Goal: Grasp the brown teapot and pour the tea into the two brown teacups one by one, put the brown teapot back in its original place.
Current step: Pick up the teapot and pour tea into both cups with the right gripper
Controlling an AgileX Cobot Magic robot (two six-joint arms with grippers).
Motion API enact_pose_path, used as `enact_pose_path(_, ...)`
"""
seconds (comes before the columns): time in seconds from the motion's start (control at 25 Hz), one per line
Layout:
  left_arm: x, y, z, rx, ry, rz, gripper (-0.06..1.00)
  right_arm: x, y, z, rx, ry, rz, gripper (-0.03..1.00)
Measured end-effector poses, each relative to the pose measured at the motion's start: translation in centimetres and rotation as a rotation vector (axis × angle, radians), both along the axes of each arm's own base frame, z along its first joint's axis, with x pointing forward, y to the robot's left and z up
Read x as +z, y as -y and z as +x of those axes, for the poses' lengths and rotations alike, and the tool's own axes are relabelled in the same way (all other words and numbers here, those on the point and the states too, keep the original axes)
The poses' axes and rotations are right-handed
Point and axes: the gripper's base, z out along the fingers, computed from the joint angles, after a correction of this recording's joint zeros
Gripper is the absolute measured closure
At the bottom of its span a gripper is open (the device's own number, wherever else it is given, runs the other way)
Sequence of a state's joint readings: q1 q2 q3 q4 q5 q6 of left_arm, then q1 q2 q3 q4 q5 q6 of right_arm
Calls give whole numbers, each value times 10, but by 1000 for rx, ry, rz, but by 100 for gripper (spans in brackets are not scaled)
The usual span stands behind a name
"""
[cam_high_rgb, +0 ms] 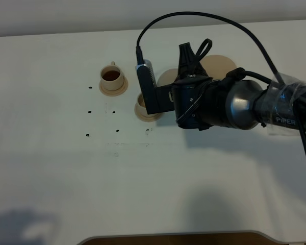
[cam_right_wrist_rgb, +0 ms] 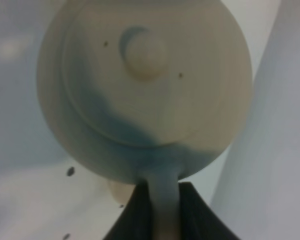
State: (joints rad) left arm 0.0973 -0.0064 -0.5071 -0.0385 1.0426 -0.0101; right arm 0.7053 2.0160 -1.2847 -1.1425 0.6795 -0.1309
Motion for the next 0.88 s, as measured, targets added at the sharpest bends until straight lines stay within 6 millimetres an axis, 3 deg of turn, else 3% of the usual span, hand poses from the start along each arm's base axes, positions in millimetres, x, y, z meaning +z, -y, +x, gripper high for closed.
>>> enact_pose_path(0.88, 0, 0, 0, 0, 0, -1, 46, 7, -5, 2, 126, 77, -141, 86)
